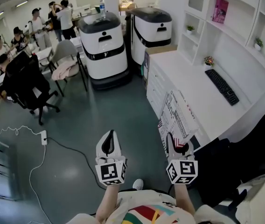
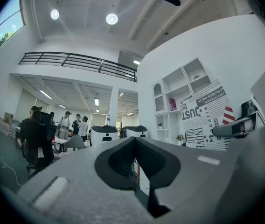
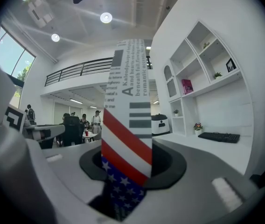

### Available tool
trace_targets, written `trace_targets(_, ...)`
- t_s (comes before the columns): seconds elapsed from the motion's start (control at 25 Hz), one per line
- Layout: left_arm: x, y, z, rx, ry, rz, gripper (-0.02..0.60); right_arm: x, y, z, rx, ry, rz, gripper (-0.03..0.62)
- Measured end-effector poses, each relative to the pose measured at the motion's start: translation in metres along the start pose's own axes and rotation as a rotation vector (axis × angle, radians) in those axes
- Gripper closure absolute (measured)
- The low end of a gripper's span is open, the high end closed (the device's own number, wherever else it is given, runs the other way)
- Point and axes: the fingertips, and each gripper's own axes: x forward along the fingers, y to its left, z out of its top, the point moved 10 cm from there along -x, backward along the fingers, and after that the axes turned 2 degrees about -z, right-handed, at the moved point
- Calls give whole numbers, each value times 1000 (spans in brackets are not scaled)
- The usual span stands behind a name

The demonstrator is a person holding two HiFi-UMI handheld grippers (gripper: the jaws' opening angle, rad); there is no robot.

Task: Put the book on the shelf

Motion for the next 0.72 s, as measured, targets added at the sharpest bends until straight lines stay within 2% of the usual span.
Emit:
trace_targets(0.16, 15, 12, -7, 22, -4, -21, 583, 13, 8, -3, -26, -13, -28, 442)
trace_targets(0.44, 47, 14, -9, 9, -2, -75, 584, 29, 9, -2, -46, 10, -63, 442)
trace_targets(0.72, 67, 18, -23, -5, 25, -63, 584, 62, 5, -13, -39, 41, -31, 442)
